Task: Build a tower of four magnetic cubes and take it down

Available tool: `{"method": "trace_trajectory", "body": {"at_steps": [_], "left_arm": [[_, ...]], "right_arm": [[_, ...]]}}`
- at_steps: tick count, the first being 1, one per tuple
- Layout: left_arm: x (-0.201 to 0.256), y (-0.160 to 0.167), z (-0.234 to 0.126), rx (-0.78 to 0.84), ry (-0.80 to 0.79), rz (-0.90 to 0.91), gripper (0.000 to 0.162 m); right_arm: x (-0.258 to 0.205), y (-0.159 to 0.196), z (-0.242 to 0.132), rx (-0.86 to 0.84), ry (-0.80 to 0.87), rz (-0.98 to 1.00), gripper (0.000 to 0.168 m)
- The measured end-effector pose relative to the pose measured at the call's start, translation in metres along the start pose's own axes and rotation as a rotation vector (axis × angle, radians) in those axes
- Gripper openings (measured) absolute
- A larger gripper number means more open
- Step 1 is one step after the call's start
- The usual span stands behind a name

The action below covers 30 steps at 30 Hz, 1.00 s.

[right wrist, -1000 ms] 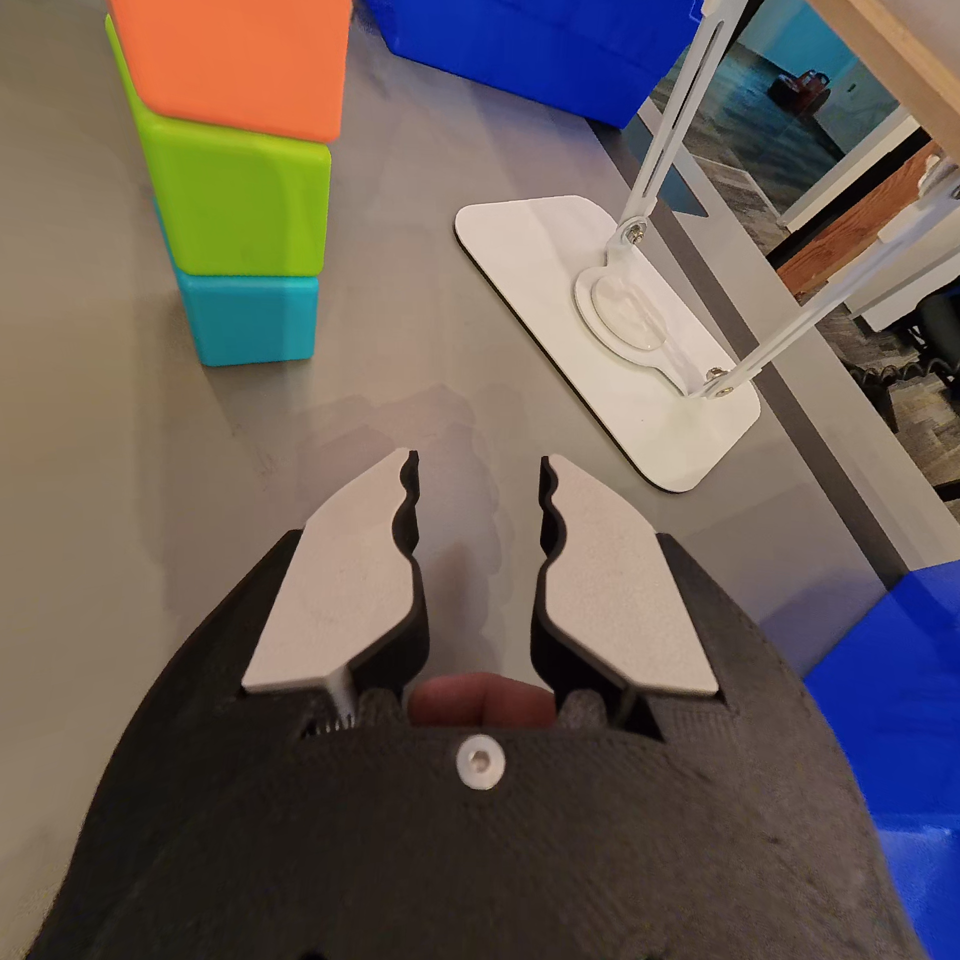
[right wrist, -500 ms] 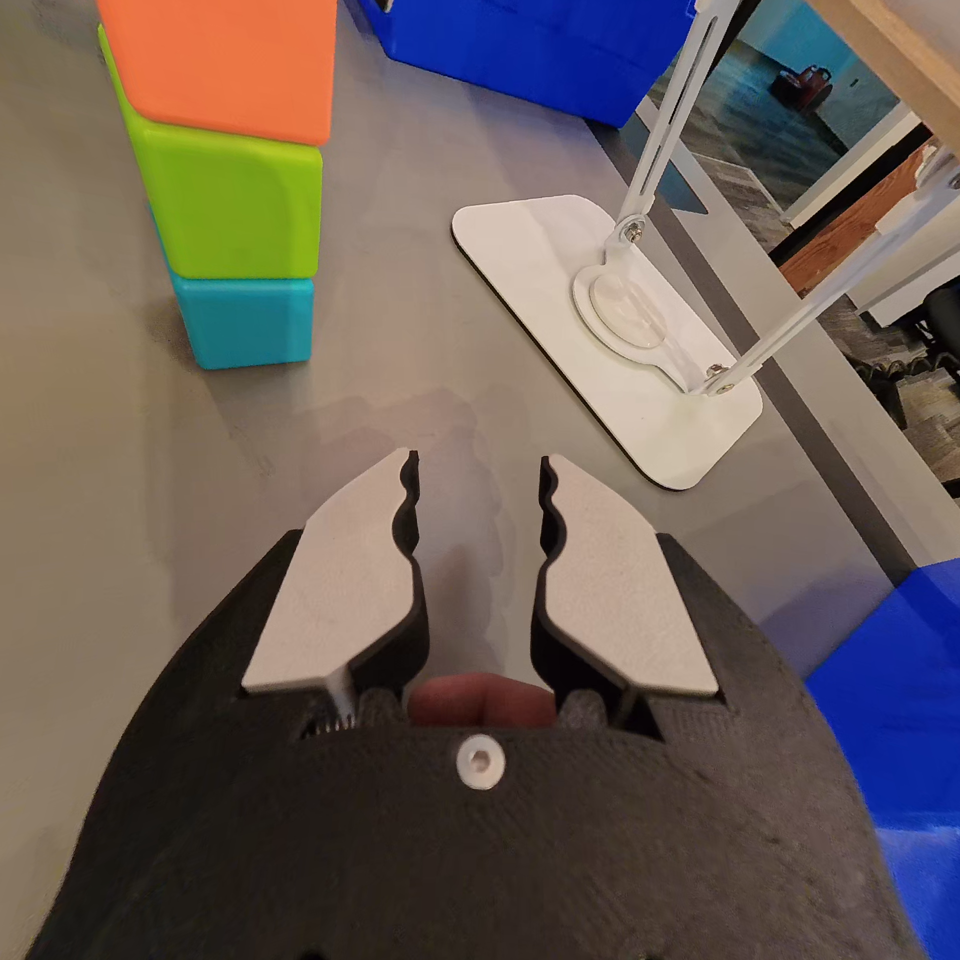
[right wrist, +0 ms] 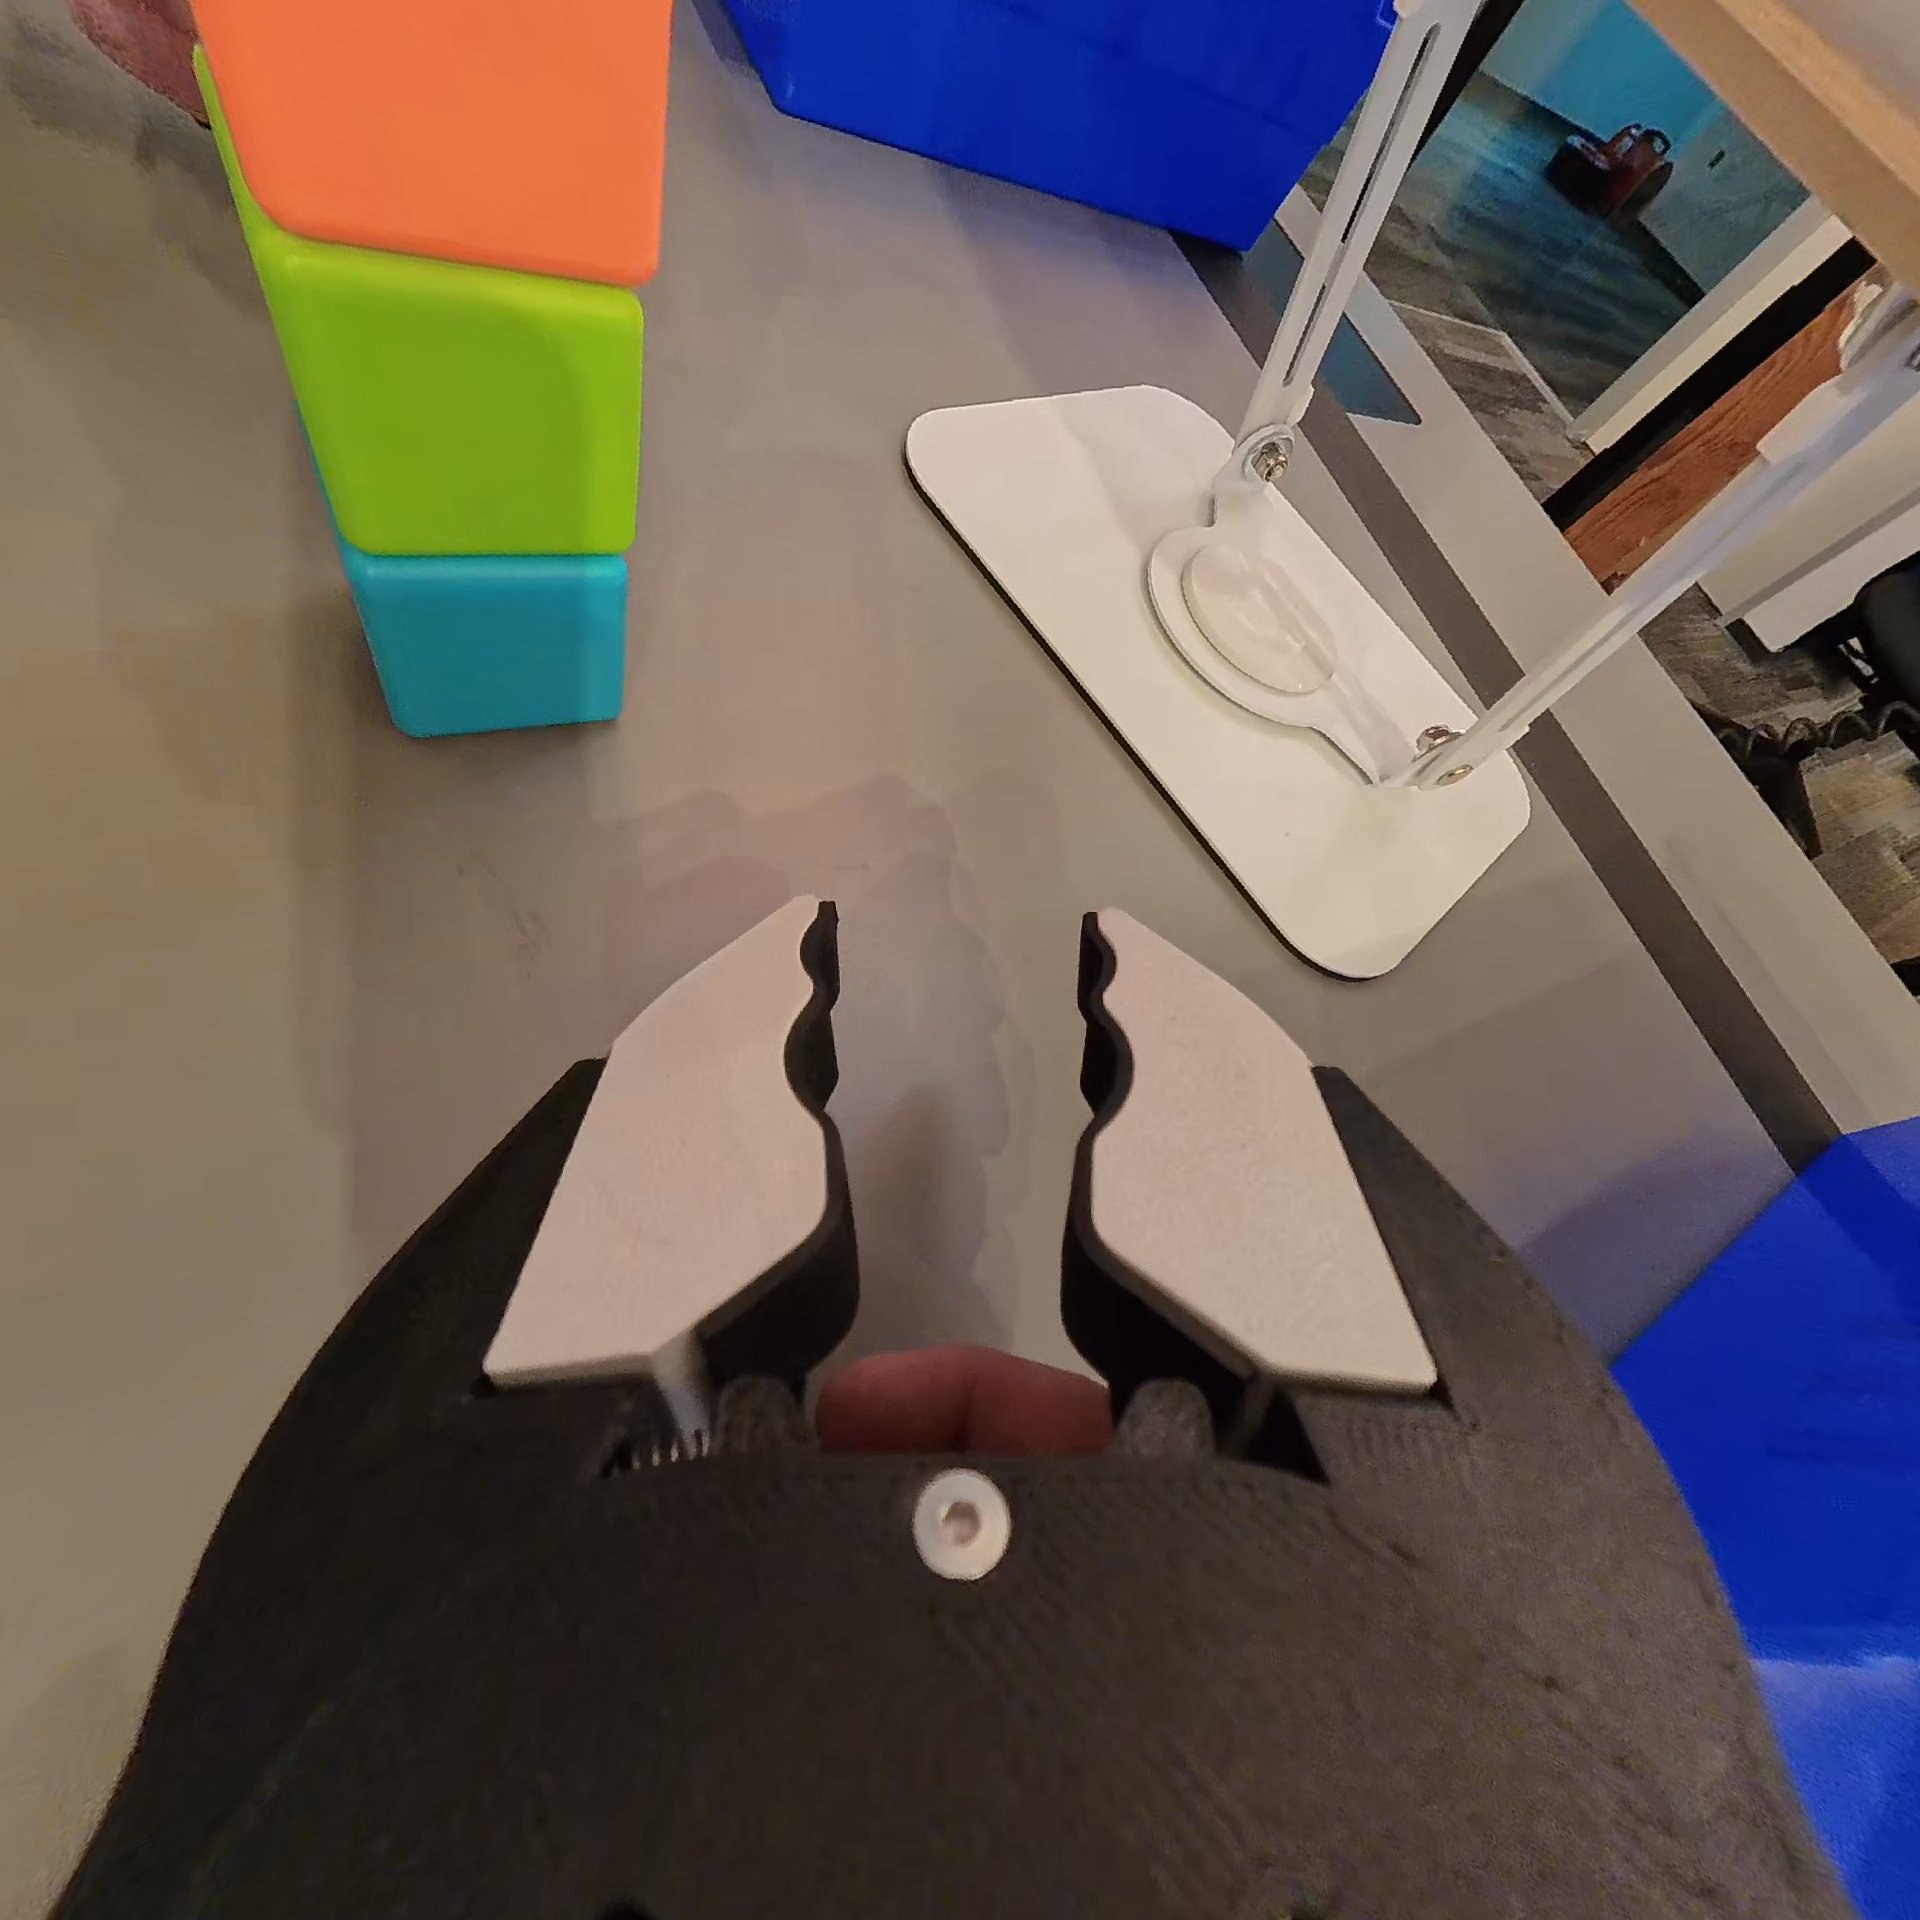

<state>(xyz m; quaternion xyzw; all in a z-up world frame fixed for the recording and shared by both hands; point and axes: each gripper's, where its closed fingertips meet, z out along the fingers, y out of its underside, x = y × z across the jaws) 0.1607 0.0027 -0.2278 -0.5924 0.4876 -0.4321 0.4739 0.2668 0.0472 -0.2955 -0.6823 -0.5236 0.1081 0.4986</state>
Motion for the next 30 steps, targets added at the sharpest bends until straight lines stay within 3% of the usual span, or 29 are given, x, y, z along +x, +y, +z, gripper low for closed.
{"method": "trace_trajectory", "body": {"at_steps": [10,15,19,30], "left_arm": [[0.005,0.003,0.014,0.014,0.007,-0.028,0.08],[0.004,0.003,0.017,0.024,-0.003,-0.036,0.068],[0.005,0.0,0.018,0.056,0.012,-0.045,0.049],[0.003,-0.001,0.017,0.073,0.016,-0.05,0.048]], "right_arm": [[0.0,0.0,0.0,-0.001,-0.002,0.001,0.045],[0.0,0.0,0.0,-0.002,-0.002,0.0,0.045],[0.0,0.0,0.0,-0.002,-0.001,0.0,0.045],[0.003,-0.01,-0.006,0.043,0.025,0.01,0.044]]}}
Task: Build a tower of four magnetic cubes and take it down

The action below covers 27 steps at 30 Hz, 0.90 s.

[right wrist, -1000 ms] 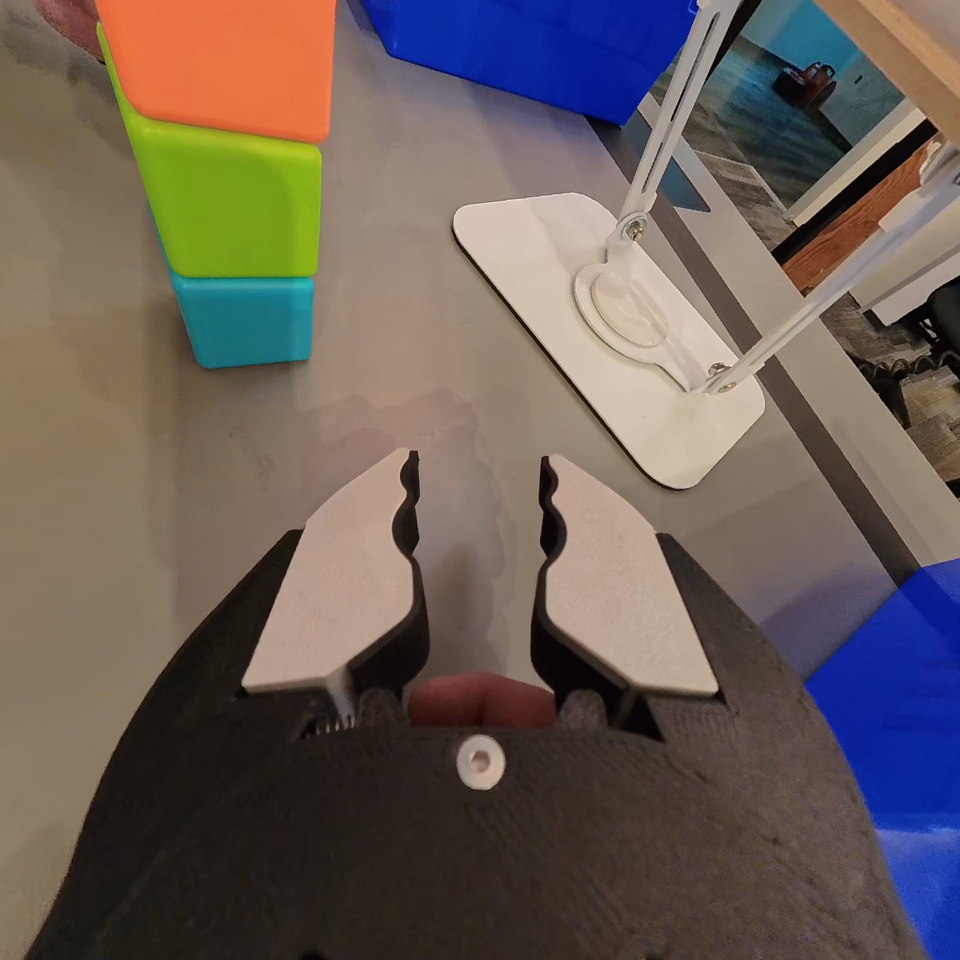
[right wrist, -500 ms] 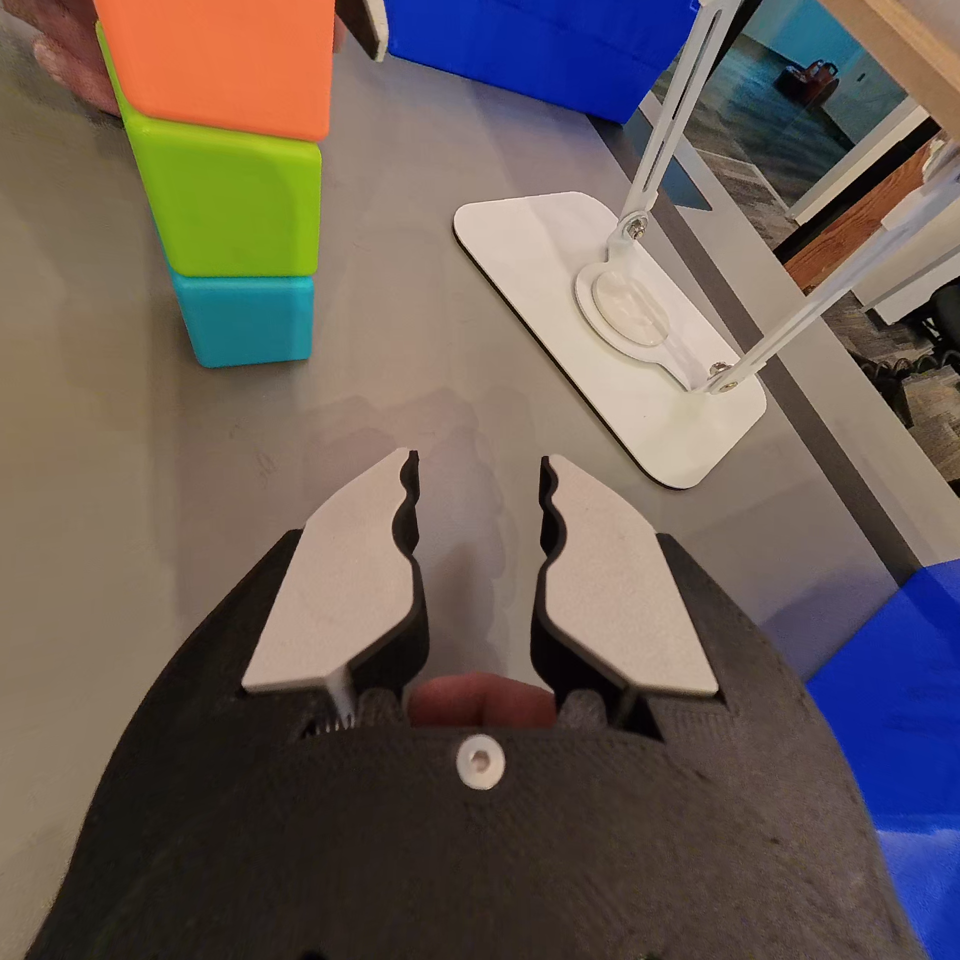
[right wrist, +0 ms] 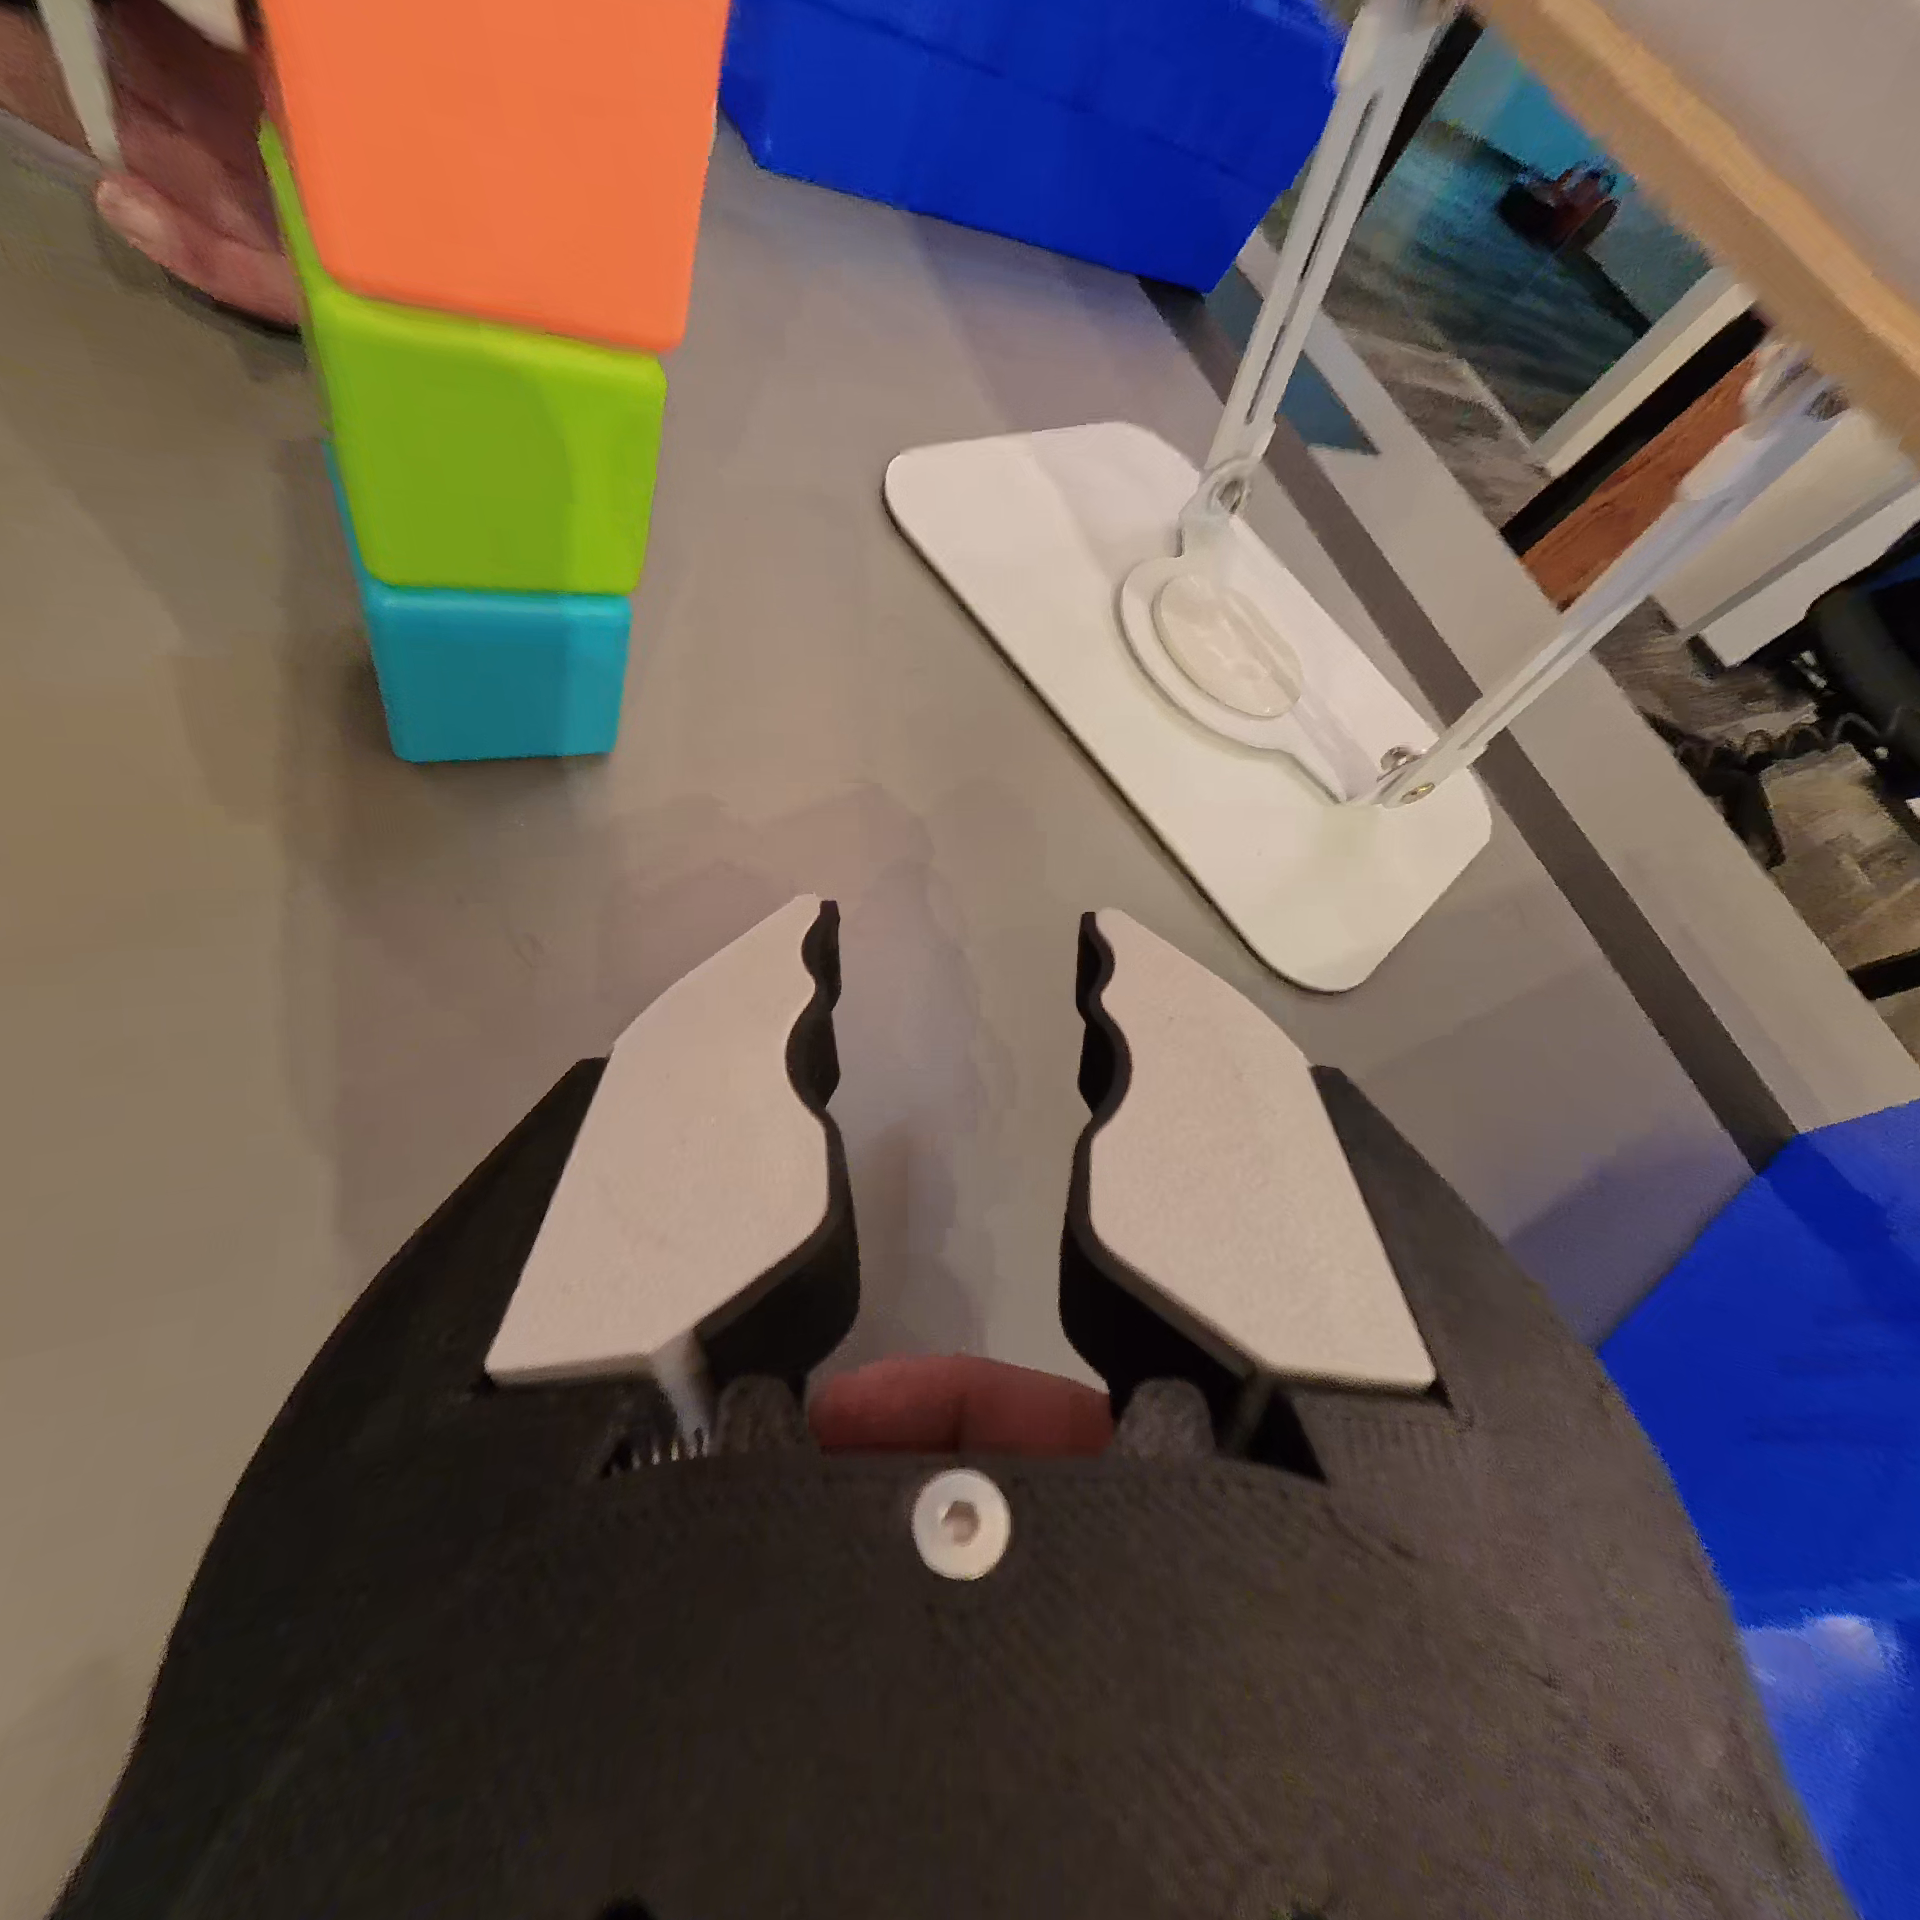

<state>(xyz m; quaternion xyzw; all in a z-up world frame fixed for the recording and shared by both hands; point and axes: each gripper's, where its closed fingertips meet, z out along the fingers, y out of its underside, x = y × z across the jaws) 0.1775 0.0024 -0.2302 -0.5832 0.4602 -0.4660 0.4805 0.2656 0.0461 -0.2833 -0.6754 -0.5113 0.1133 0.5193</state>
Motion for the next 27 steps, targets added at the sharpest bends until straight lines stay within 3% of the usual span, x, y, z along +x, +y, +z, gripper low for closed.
{"method": "trace_trajectory", "body": {"at_steps": [9,11,14,22,27], "left_arm": [[0.001,0.0,0.001,-0.003,0.006,0.016,0.048],[0.001,0.0,0.001,-0.003,0.005,0.019,0.048],[0.001,0.0,0.001,-0.005,0.007,0.027,0.048],[0.002,0.001,0.002,-0.013,0.004,0.042,0.048],[0.003,0.001,0.002,-0.016,0.002,0.048,0.048]], "right_arm": [[-0.003,-0.094,-0.044,0.332,-0.135,0.152,0.044],[-0.011,-0.11,-0.045,0.288,-0.19,0.122,0.05],[-0.017,-0.125,-0.036,0.172,-0.255,0.097,0.075],[-0.032,-0.155,-0.017,-0.02,-0.358,0.03,0.072],[-0.039,-0.144,-0.009,-0.282,-0.43,-0.094,0.073]]}}
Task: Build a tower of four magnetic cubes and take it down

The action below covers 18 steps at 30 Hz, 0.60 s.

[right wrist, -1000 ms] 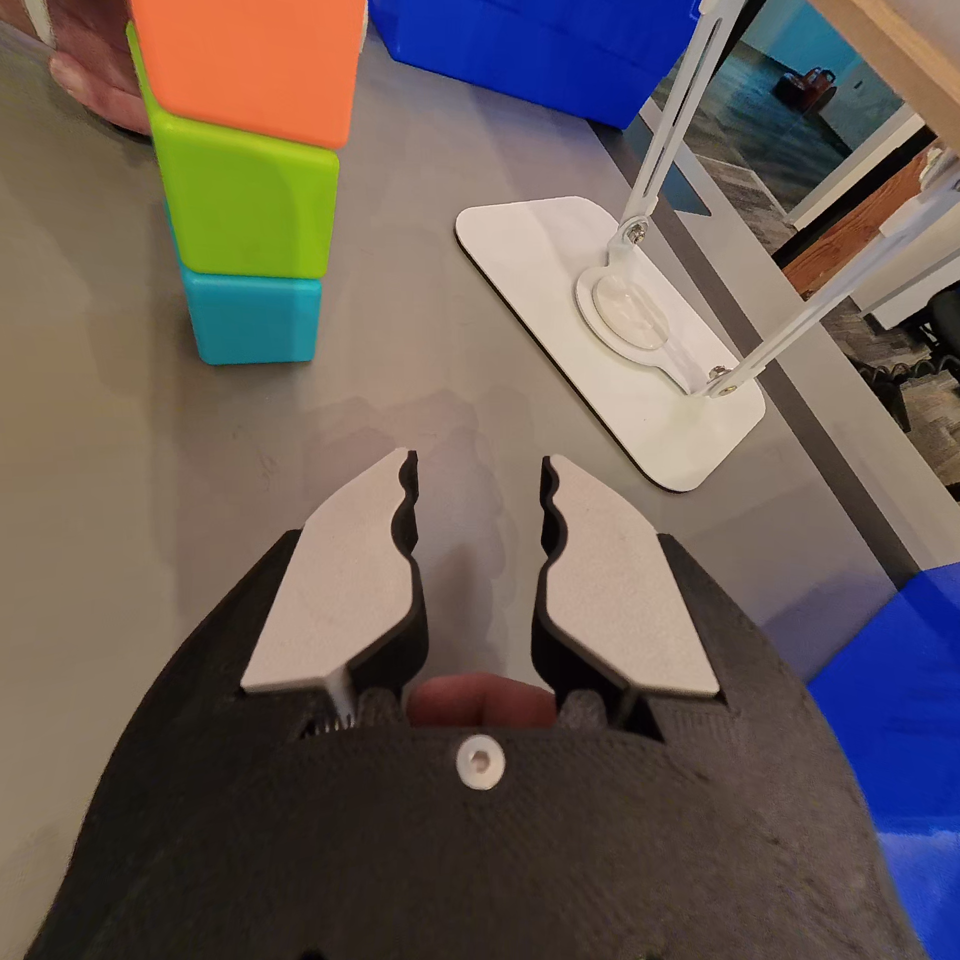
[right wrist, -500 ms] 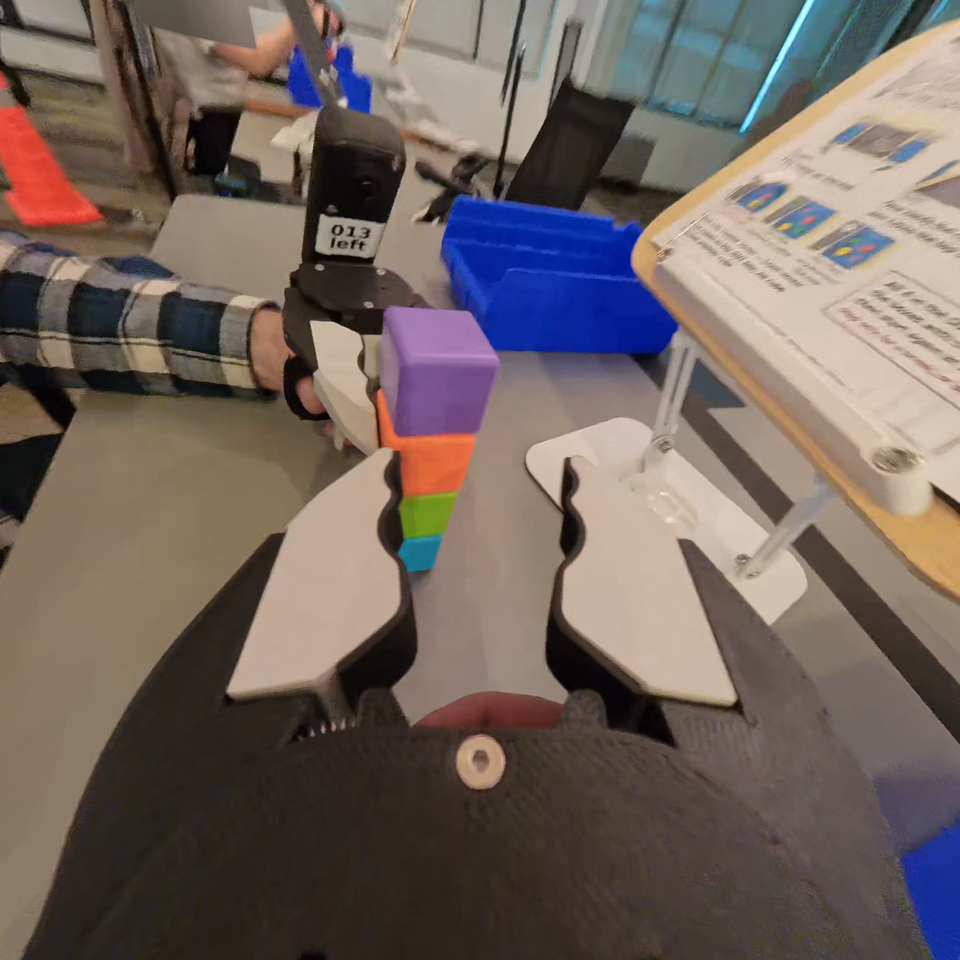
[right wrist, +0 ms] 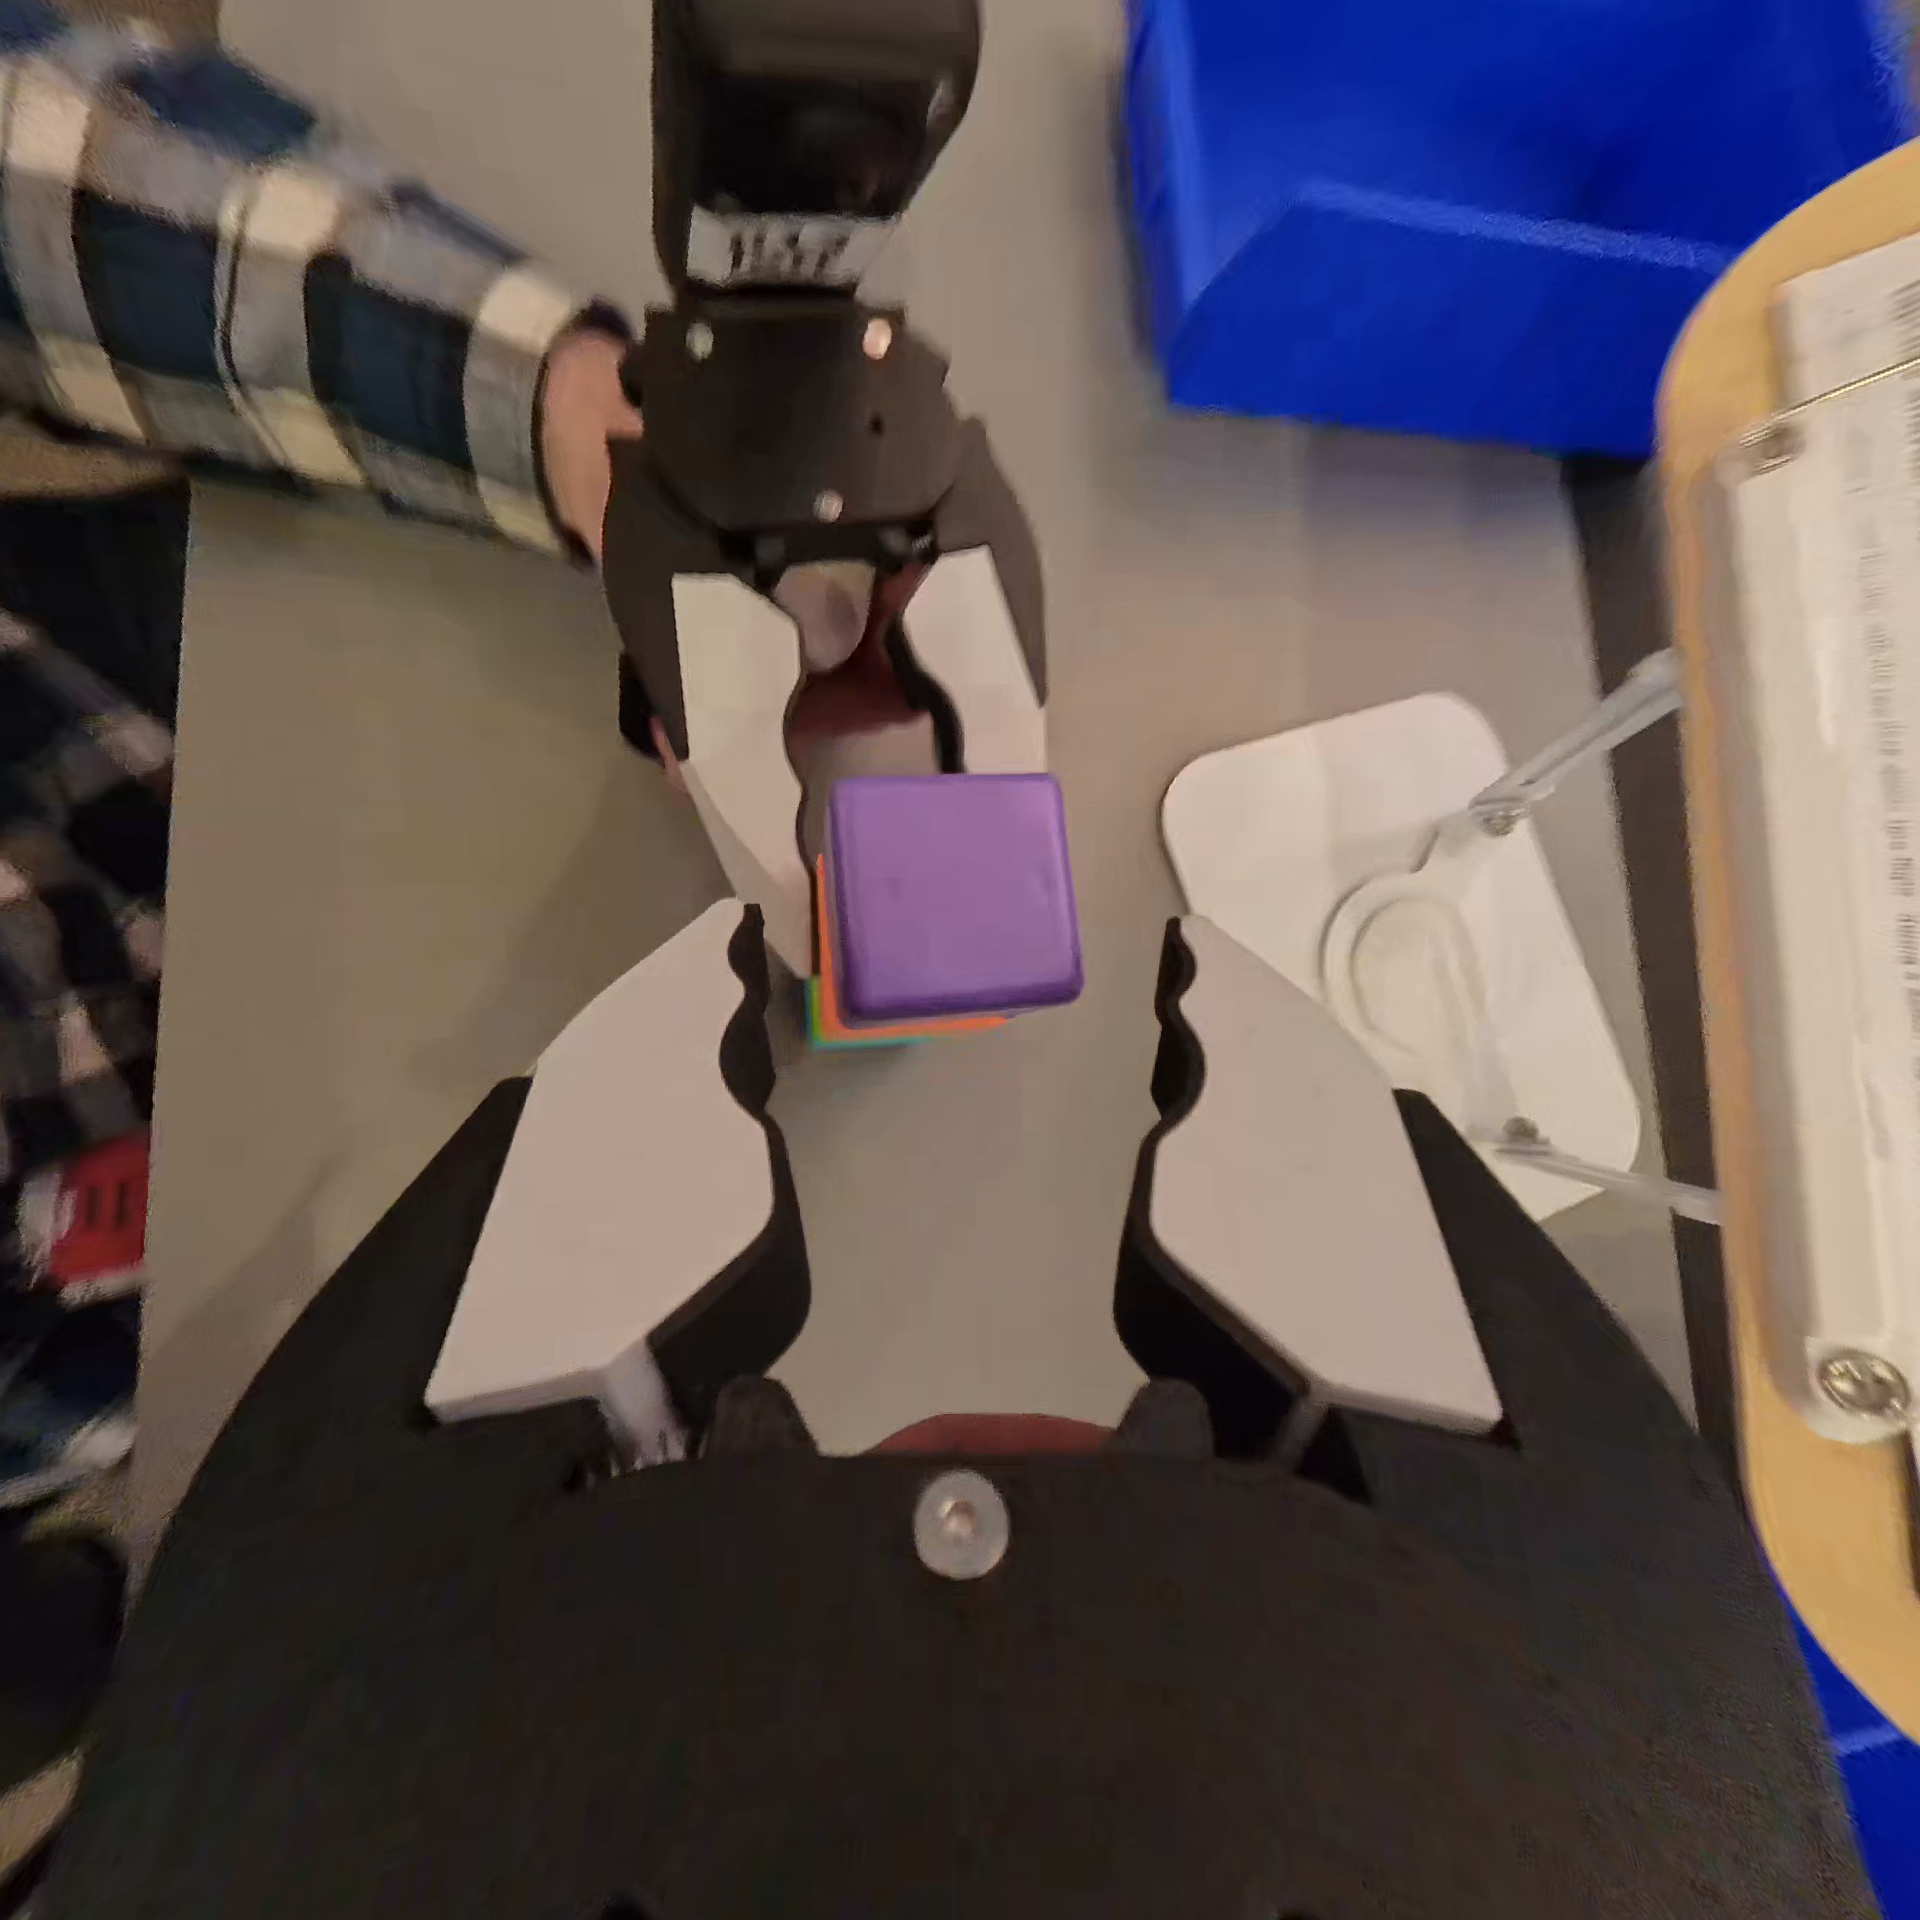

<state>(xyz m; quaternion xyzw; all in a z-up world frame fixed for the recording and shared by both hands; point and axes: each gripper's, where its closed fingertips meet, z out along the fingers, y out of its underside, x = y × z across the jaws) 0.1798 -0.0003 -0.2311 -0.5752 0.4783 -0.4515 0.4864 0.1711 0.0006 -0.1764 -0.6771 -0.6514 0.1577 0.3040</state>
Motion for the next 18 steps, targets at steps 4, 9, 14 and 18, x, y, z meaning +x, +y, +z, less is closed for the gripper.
{"method": "trace_trajectory", "body": {"at_steps": [4,9,14,18], "left_arm": [[0.001,0.0,0.0,-0.003,-0.001,0.009,0.048],[0.001,0.0,0.0,-0.006,-0.002,0.018,0.048],[0.001,0.0,0.0,-0.005,-0.003,0.016,0.048],[0.001,0.0,0.0,-0.002,-0.001,0.017,0.048]], "right_arm": [[-0.003,0.009,0.014,-0.172,-0.044,-0.045,0.069],[-0.004,0.011,0.027,-0.242,-0.057,-0.071,0.055],[-0.004,0.011,0.027,-0.233,-0.061,-0.07,0.054],[-0.004,0.011,0.026,-0.222,-0.052,-0.071,0.054]]}}
